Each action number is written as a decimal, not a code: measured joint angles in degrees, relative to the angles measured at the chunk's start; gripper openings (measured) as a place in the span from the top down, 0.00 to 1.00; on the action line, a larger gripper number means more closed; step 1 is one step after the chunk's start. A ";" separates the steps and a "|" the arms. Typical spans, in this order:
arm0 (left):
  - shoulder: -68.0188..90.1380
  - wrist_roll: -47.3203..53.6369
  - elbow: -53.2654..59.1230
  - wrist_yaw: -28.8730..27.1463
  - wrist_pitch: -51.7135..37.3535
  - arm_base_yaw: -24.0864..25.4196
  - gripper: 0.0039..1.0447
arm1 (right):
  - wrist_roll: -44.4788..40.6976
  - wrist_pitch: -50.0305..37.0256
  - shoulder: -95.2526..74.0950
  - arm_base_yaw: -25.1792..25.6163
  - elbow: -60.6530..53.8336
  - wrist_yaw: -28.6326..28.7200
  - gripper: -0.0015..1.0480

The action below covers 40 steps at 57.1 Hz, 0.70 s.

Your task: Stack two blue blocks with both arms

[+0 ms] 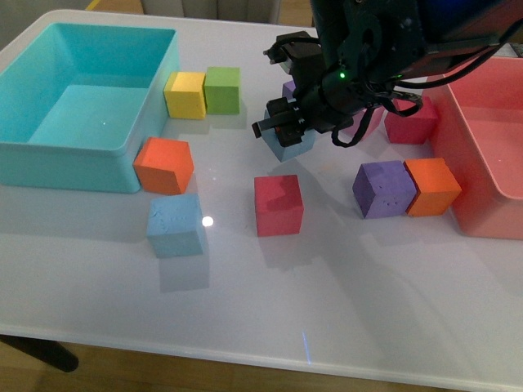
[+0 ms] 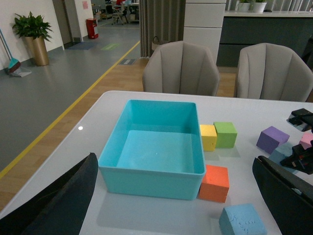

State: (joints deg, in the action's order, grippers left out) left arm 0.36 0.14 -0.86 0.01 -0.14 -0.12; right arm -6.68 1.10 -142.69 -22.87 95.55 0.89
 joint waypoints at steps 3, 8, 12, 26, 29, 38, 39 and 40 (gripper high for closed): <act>0.00 0.00 0.00 0.00 0.00 0.00 0.08 | 0.07 0.79 -1.31 -0.11 1.88 -0.35 0.61; 0.00 0.00 0.00 0.00 0.00 0.00 0.08 | 0.26 2.03 -3.28 -0.13 4.22 -0.81 0.61; 0.00 0.00 0.00 0.00 0.00 0.00 0.08 | 0.26 2.80 -4.72 -0.13 5.44 -0.94 0.61; 0.00 0.00 0.00 0.00 0.00 0.00 0.08 | 1.09 3.50 -7.41 -0.15 8.09 -0.94 0.61; 0.00 0.00 0.00 0.00 0.00 0.00 0.08 | 1.18 3.45 -7.74 -0.15 8.41 -0.85 0.49; 0.00 0.00 0.00 0.00 0.00 0.00 0.08 | 1.77 2.56 -7.82 -0.15 8.41 0.22 0.26; 0.00 0.00 0.00 0.00 0.00 0.00 0.08 | 1.81 2.49 -7.82 -0.15 8.41 0.26 0.24; 0.00 0.00 0.00 0.00 0.00 0.00 0.08 | 1.92 2.29 -7.82 -0.15 8.35 0.46 0.21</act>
State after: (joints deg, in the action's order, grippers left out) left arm 0.36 0.14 -0.86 0.01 -0.14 -0.12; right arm -4.75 3.40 -150.52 -23.03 103.90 1.34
